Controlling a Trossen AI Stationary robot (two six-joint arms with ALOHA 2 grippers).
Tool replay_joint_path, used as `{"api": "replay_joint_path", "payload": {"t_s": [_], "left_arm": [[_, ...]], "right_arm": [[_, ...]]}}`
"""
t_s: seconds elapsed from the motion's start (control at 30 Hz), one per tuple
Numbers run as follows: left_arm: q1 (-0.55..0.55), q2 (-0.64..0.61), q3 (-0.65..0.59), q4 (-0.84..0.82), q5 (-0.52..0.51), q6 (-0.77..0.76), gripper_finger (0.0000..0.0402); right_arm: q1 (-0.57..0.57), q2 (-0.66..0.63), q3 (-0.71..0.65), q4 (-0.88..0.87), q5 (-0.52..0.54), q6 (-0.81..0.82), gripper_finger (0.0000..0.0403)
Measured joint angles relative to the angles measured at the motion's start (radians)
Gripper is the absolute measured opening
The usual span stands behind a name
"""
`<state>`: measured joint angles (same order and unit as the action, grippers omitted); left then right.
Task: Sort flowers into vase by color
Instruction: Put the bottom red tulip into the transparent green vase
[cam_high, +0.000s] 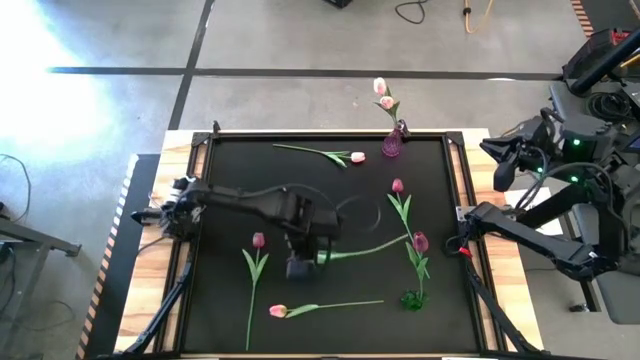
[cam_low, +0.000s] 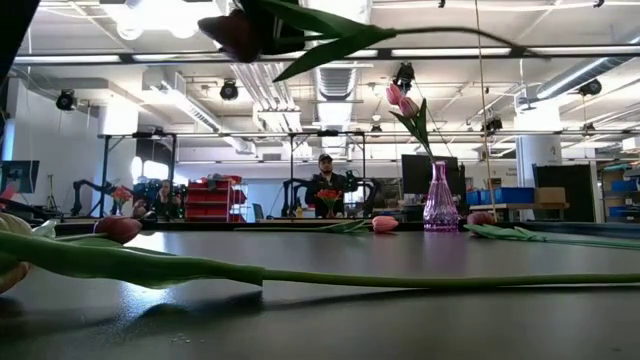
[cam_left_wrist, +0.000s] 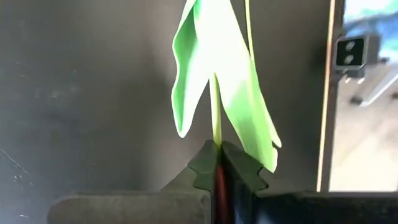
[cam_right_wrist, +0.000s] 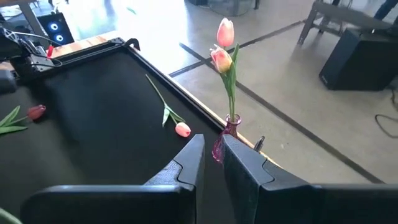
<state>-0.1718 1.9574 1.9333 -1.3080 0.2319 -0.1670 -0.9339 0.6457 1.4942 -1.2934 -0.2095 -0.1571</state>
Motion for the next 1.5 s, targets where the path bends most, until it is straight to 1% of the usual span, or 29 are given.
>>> {"api": "replay_joint_path", "payload": {"t_s": [0.1,0.2,0.37,0.5,0.63,0.93,1.17,1.23,1.27,1.3,1.4,1.5], "left_arm": [[0.034,-0.057,-0.063,0.061,0.053,-0.018,0.0000],[0.061,-0.119,-0.151,0.143,0.106,-0.055,0.0000],[0.106,-0.244,-0.329,0.316,0.174,-0.181,0.0000],[0.130,-0.348,-0.462,0.485,0.190,-0.309,0.0000],[0.138,-0.430,-0.563,0.663,0.201,-0.441,0.0000],[0.144,-0.519,-0.726,1.041,0.224,-0.698,0.0000],[0.182,-0.510,-0.752,1.422,0.233,-0.955,0.0000],[0.201,-0.501,-0.752,1.553,0.205,-1.026,0.0000],[0.210,-0.496,-0.745,1.594,0.186,-1.048,0.0000],[0.220,-0.490,-0.731,1.622,0.165,-1.066,0.0000],[0.245,-0.467,-0.671,1.622,0.102,-1.105,0.0000],[0.267,-0.414,-0.597,1.617,0.091,-1.137,0.0000]], "right_arm": [[0.000,-0.002,0.023,-0.011,0.000,-0.013,0.0050],[0.000,-0.003,0.040,-0.012,0.000,-0.022,0.0050],[0.000,-0.004,0.055,-0.020,0.000,-0.045,0.0050],[0.000,-0.002,0.055,-0.020,0.000,-0.063,0.0050],[0.000,0.005,0.055,-0.019,-0.001,-0.079,0.0050],[0.000,0.019,0.059,-0.011,-0.004,-0.120,0.0050],[0.000,0.052,0.118,-0.010,-0.001,-0.149,0.0050],[0.000,0.062,0.143,-0.010,-0.001,-0.146,0.0050],[0.000,0.067,0.156,-0.010,-0.002,-0.147,0.0050],[0.000,0.072,0.168,-0.010,-0.004,-0.154,0.0050],[0.000,0.088,0.198,-0.010,-0.008,-0.194,0.0050],[0.000,0.103,0.221,-0.010,-0.015,-0.260,0.0050]]}}
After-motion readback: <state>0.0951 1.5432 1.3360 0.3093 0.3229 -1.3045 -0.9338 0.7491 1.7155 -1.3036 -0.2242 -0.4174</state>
